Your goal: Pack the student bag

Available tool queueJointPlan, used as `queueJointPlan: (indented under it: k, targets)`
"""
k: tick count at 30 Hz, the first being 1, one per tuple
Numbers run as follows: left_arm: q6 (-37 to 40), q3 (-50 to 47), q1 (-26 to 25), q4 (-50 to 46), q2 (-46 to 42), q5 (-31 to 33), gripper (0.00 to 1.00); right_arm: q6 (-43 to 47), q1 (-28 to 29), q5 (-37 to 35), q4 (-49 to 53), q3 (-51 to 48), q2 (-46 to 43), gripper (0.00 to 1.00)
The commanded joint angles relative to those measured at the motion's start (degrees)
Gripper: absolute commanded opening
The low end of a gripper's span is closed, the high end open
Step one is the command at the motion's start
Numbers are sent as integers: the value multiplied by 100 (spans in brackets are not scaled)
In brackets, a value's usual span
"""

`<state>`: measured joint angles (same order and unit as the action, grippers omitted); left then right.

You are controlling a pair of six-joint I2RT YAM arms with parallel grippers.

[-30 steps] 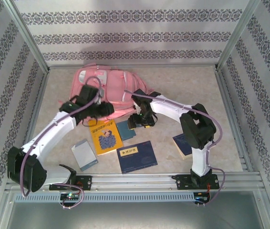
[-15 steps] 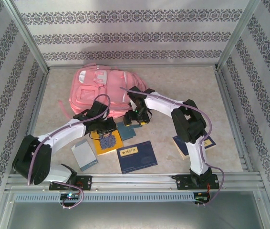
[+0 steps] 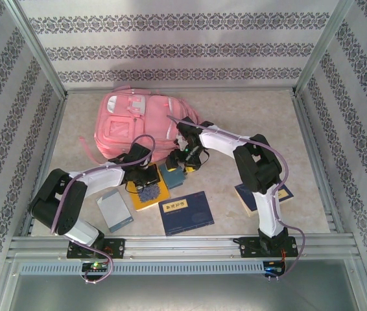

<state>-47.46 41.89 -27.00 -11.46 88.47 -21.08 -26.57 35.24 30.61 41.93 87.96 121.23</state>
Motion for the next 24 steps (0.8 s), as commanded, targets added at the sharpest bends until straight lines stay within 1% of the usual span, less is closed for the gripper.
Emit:
queueJointPlan:
  k: [1,5,7,9,12,15,19,20,22,23,24]
  targets:
    - [-35,-221,-57,173,360,16,0,-169,-10,708,-329,-221,160,72]
    - [3,-234,-56,155,383,24,0,-293,-49,938,-531,-407,41,62]
    - [50,-229,-59,102,356,51,0,-314,-76,912,-568,-492,-36,55]
    - [99,-201,-59,-5,282,85,0,-300,-131,791,-517,-547,-115,45]
    - [179,-129,-52,-249,115,181,0,-298,-202,557,-516,-661,-359,36]
    - [267,-7,-53,-483,-92,264,0,-320,-237,411,-507,-727,-608,23]
    - [377,274,-47,-858,-381,344,0,-393,-229,320,-513,-805,-949,12]
    - [400,355,-46,-963,-465,381,1,-403,-229,270,-499,-823,-1036,11]
    - [456,543,-42,-1209,-647,478,7,-411,-237,137,-421,-855,-1253,8]
    - [457,622,-28,-1318,-727,522,12,-424,-235,108,-398,-868,-1348,8]
    - [431,705,-19,-1412,-824,543,19,-436,-245,86,-375,-886,-1471,8]
